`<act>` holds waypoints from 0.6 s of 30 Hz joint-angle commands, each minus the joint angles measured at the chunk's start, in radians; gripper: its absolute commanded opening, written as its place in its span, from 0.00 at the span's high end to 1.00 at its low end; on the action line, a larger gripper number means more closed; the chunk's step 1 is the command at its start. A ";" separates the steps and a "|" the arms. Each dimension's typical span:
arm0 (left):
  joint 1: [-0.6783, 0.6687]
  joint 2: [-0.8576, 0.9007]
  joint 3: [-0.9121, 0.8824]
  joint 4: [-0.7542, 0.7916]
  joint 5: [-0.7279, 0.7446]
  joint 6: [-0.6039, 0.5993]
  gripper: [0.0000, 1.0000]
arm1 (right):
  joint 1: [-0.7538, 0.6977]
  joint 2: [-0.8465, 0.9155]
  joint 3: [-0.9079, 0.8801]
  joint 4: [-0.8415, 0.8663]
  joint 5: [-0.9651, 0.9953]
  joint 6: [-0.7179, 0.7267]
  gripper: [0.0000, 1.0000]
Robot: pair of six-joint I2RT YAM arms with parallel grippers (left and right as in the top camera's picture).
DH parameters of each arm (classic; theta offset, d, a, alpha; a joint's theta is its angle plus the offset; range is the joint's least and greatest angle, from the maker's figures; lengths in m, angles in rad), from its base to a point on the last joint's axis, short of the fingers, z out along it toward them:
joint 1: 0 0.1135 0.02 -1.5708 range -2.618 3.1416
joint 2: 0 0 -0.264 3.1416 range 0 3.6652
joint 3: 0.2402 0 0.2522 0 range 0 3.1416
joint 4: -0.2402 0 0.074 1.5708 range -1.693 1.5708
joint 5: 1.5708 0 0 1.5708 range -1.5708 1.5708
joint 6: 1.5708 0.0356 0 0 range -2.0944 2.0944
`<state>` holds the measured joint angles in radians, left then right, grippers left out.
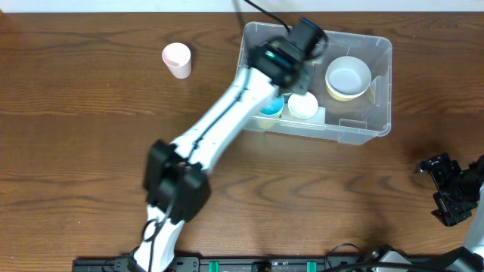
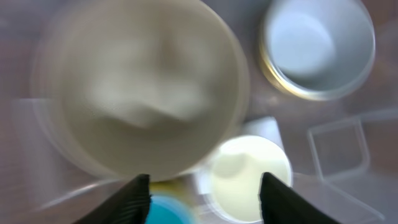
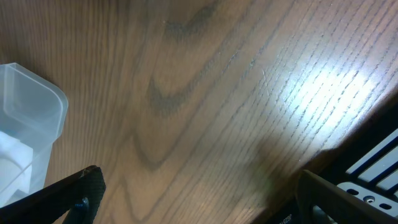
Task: Pack container
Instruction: 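Move the left gripper back left to the pink cup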
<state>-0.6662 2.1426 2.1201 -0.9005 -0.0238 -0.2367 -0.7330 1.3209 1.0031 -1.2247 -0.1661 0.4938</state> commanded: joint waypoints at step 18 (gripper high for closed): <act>0.628 0.012 0.035 -0.151 0.138 -0.176 0.28 | -0.008 -0.012 0.000 0.002 -0.006 0.014 0.01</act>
<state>-0.0574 2.1017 2.1567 -1.0439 0.0536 -0.4000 -0.7330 1.3209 1.0031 -1.2243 -0.1661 0.4938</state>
